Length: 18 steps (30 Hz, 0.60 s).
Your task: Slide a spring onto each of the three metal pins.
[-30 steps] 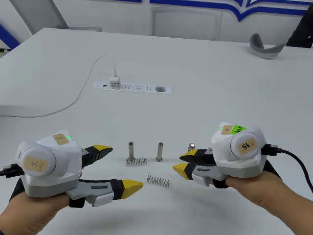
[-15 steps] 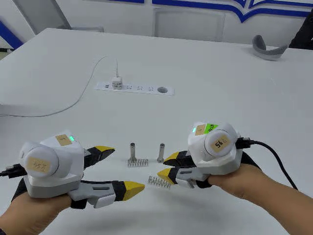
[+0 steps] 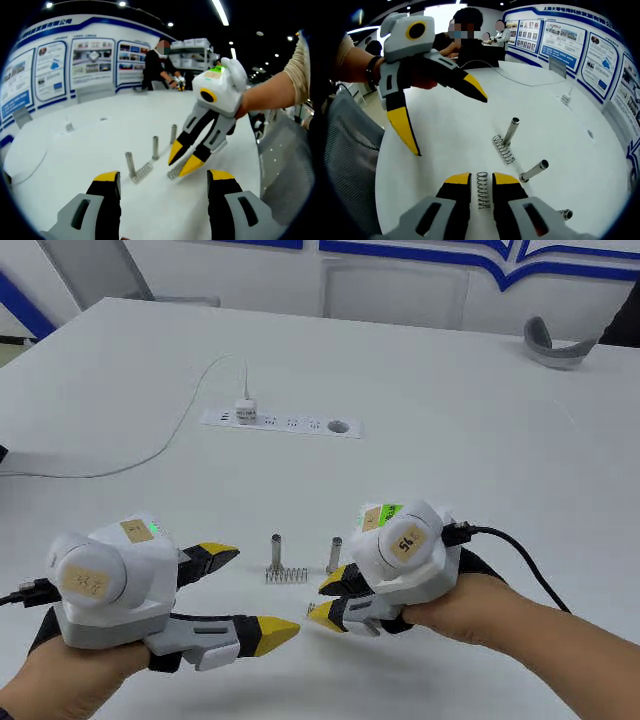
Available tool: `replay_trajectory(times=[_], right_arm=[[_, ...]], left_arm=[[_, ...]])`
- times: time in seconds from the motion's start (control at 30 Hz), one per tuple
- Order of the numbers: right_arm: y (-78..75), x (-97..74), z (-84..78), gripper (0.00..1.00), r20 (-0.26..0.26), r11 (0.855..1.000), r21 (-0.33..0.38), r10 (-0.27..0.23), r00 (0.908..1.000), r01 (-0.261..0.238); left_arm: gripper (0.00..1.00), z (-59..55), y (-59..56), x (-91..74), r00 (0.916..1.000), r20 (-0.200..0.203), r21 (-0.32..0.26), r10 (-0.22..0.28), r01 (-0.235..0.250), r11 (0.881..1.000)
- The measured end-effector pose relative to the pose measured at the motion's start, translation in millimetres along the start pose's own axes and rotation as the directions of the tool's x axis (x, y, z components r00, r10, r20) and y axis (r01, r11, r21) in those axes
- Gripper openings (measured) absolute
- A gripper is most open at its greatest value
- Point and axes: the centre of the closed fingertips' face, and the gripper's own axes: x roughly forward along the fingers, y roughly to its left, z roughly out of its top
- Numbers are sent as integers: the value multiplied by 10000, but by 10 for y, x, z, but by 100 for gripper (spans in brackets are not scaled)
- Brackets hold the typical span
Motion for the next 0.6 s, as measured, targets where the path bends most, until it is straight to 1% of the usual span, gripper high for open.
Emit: replay_trajectory(times=[0.2,0.33,0.6], right_arm=[[8,65,-25,17,-258,9999,-40,163,9995,-164],[13,99,-59,16,-528,9995,-199,234,9983,-245],[18,162,-88,15,-849,9986,-313,406,9956,-434]], left_arm=[[71,-9,-7,-5,10000,-25,5,7,-7,10000],[71,-13,-10,-8,10000,-23,-14,24,-24,10000],[71,-29,-23,-1,10000,-35,-35,10,-10,10000]])
